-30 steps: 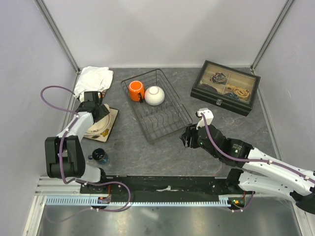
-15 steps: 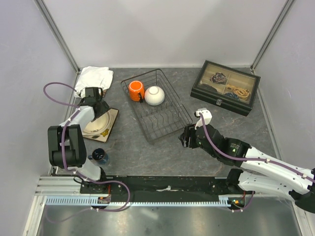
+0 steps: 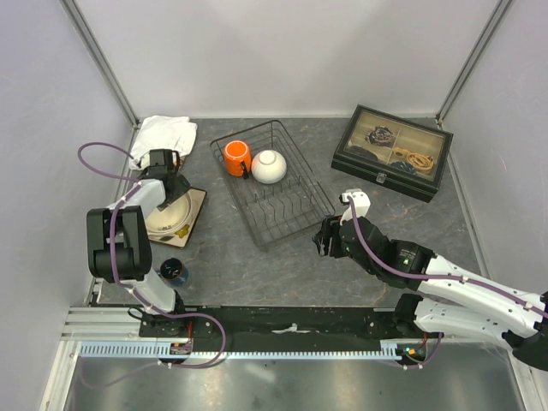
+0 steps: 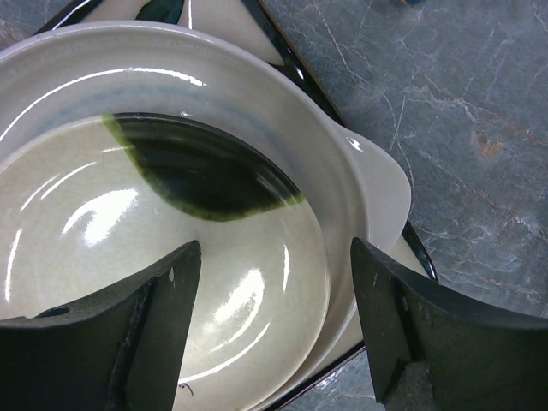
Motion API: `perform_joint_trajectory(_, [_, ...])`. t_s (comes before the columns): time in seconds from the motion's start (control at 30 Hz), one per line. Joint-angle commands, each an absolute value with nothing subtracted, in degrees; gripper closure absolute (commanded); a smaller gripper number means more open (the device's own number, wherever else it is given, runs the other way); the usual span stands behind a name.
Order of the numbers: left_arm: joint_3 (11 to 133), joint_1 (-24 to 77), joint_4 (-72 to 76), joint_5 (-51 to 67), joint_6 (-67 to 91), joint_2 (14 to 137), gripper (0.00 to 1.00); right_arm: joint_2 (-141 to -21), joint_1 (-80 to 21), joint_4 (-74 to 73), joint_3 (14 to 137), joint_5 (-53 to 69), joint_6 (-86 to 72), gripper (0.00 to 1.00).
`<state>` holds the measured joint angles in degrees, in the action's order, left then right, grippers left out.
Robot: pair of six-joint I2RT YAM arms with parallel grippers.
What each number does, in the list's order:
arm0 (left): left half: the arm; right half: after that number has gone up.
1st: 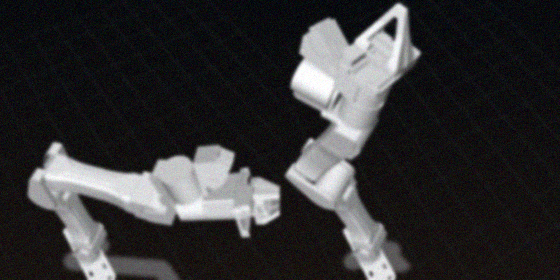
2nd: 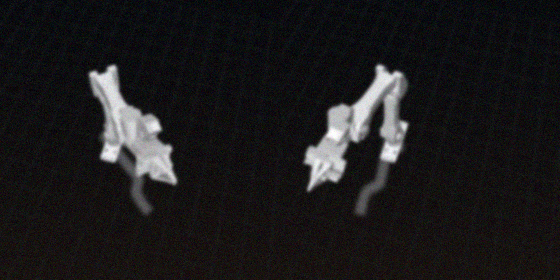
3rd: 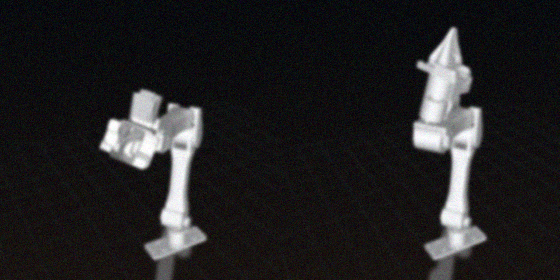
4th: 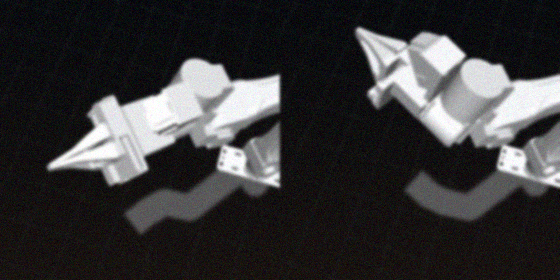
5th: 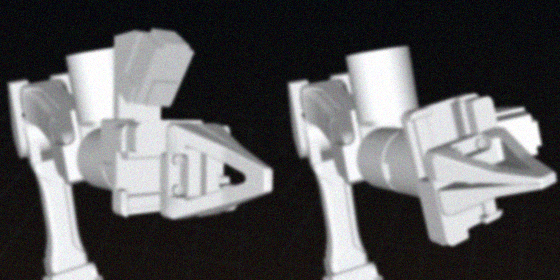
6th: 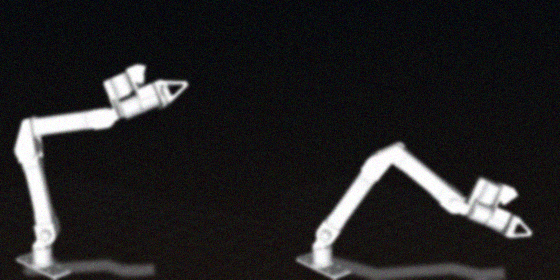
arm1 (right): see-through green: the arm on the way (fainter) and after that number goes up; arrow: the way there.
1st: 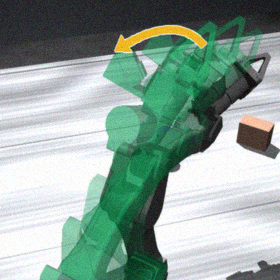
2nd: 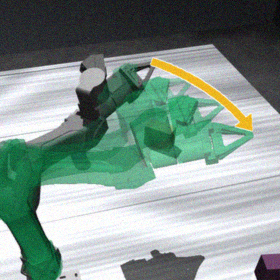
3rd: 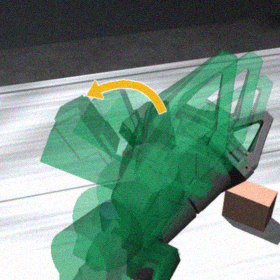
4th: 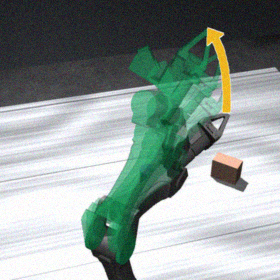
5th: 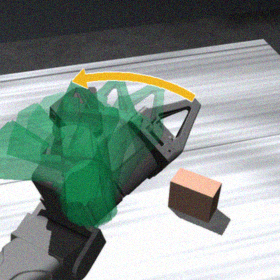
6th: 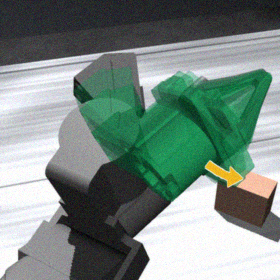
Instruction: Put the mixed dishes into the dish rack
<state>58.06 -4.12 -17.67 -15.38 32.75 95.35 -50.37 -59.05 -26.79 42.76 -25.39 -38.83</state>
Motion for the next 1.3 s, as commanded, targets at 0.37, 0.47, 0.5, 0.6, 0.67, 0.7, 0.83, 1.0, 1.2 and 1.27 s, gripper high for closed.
perform_joint_trajectory(0.37, [60.8, -4.4, -20.9, -18.5, 34.8, 98.3, 0.44, -50.1, -59.2, -28.3, 42.4, -29.4, -39.1, 0.34])
perform_joint_trajectory(0.47, [61.1, -4.3, -21.3, -18.5, 34.4, 98.3, 0.47, -49.7, -59.2, -28.4, 42.0, -29.7, -39.1, 0.33])
perform_joint_trajectory(0.5, [61.2, -4.3, -21.4, -18.5, 34.2, 98.4, 0.52, -49.7, -59.2, -28.4, 41.9, -29.8, -39.2, 0.33])
perform_joint_trajectory(0.6, [61.5, -4.3, -21.0, -16.6, 33.6, 98.1, 0.61, -49.3, -59.2, -28.7, 41.8, -29.8, -39.1, 0.33])
perform_joint_trajectory(0.67, [61.6, -4.3, -20.9, -16.3, 33.4, 97.6, 0.65, -48.9, -59.2, -28.8, 42.1, -29.9, -38.9, 0.33])
perform_joint_trajectory(0.7, [61.6, -4.4, -21.0, -16.2, 33.4, 97.5, 0.72, -48.8, -59.2, -28.9, 42.2, -30.1, -38.8, 0.33])
perform_joint_trajectory(0.83, [61.5, -4.3, -21.0, -15.6, 33.0, 95.2, 0.86, -48.6, -59.2, -29.1, 42.7, -31.0, -38.1, 0.32])
perform_joint_trajectory(1.0, [62.0, -4.3, -21.8, -13.9, 32.5, 91.9, 0.99, -49.1, -59.2, -29.2, 42.9, -31.3, -38.4, 0.32])
perform_joint_trajectory(1.2, [62.0, -4.3, -22.3, -11.8, 32.0, 86.9, 0.98, -49.2, -59.3, -29.3, 42.6, -31.0, -39.2, 0.32])
perform_joint_trajectory(1.27, [61.9, -4.4, -22.5, -11.0, 32.1, 85.8, 0.99, -49.2, -59.2, -29.3, 42.6, -31.1, -39.4, 0.32])
